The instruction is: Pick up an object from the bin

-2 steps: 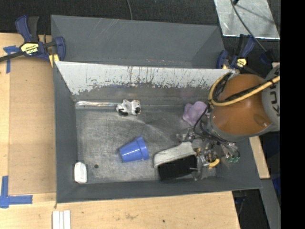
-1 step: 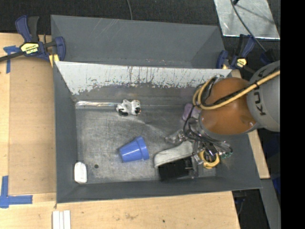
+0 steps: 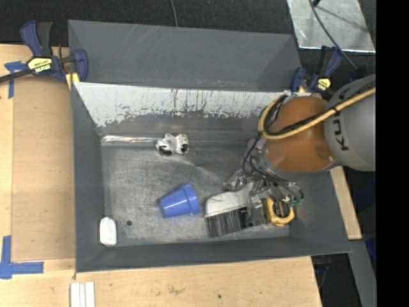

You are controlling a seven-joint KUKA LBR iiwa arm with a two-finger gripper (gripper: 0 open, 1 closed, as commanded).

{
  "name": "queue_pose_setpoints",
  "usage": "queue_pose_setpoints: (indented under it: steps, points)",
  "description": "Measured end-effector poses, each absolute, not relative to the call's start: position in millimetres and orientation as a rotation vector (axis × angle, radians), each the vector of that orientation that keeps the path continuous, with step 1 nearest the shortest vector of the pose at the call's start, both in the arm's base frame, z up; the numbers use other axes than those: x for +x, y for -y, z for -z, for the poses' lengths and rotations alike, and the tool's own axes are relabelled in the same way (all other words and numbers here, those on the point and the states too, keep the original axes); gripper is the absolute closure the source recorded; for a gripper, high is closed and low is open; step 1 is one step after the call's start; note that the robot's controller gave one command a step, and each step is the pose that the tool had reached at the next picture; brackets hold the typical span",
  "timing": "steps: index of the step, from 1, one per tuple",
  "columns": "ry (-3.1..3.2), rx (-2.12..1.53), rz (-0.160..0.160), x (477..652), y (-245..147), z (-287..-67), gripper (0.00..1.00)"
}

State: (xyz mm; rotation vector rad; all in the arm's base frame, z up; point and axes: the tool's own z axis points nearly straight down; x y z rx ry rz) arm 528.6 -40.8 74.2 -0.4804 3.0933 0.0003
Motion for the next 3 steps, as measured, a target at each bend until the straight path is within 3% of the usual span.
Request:
queue_pose_setpoints:
  steps: [2,3]
  points:
    - [-3.095,-0.482,-0.001,527.7,40.7,-77.0,1.00]
    - [-3.105,-0.484,-0.001,525.7,41.1,-93.8,1.00]
